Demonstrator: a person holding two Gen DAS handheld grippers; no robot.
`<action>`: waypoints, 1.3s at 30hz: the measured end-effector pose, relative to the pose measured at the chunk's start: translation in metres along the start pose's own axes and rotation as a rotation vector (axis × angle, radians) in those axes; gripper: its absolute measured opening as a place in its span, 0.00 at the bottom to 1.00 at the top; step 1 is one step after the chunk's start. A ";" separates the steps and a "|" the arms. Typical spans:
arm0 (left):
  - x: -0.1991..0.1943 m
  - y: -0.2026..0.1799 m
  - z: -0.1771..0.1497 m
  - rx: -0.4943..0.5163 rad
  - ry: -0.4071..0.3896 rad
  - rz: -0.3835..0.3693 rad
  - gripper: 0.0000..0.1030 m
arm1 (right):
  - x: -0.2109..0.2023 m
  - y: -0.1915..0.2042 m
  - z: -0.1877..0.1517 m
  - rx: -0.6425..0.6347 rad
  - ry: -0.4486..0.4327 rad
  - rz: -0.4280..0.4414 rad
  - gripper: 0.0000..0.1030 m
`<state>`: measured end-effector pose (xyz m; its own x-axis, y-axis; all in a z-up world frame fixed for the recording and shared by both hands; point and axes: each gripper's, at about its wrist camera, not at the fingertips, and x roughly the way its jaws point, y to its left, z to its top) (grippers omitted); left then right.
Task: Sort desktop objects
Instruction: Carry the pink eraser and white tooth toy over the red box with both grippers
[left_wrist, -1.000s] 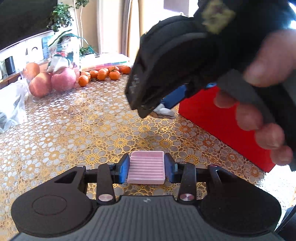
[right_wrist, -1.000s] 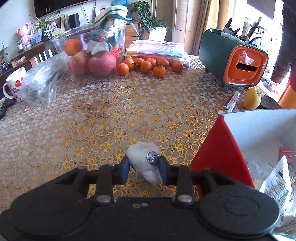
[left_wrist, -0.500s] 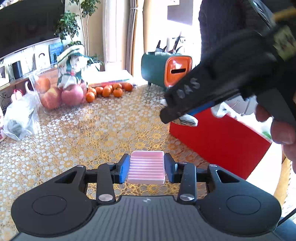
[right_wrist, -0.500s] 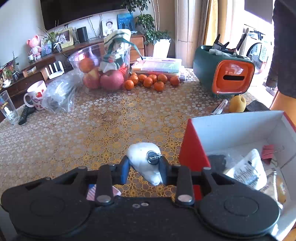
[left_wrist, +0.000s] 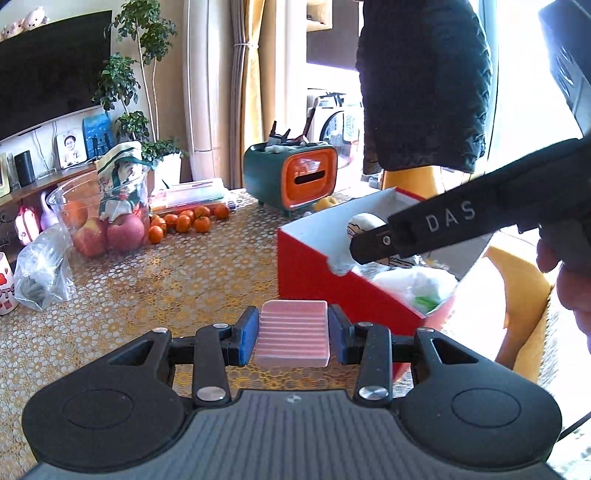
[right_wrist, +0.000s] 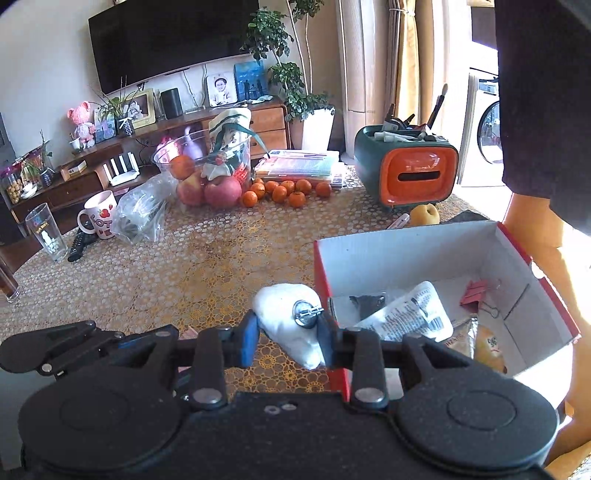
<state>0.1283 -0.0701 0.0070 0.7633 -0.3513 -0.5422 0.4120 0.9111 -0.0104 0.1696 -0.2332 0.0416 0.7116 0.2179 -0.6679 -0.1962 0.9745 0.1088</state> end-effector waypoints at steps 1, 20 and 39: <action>-0.002 -0.004 0.002 -0.003 -0.001 -0.006 0.38 | -0.005 -0.005 -0.002 0.003 -0.004 -0.001 0.32; 0.006 -0.088 0.055 0.108 -0.038 -0.100 0.38 | -0.057 -0.094 -0.016 0.068 -0.047 -0.076 0.32; 0.101 -0.113 0.093 0.141 0.119 -0.158 0.38 | 0.000 -0.170 -0.004 0.078 0.018 -0.183 0.32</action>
<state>0.2054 -0.2282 0.0310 0.6235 -0.4517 -0.6381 0.5935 0.8047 0.0103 0.2004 -0.3991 0.0203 0.7180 0.0369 -0.6951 -0.0114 0.9991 0.0412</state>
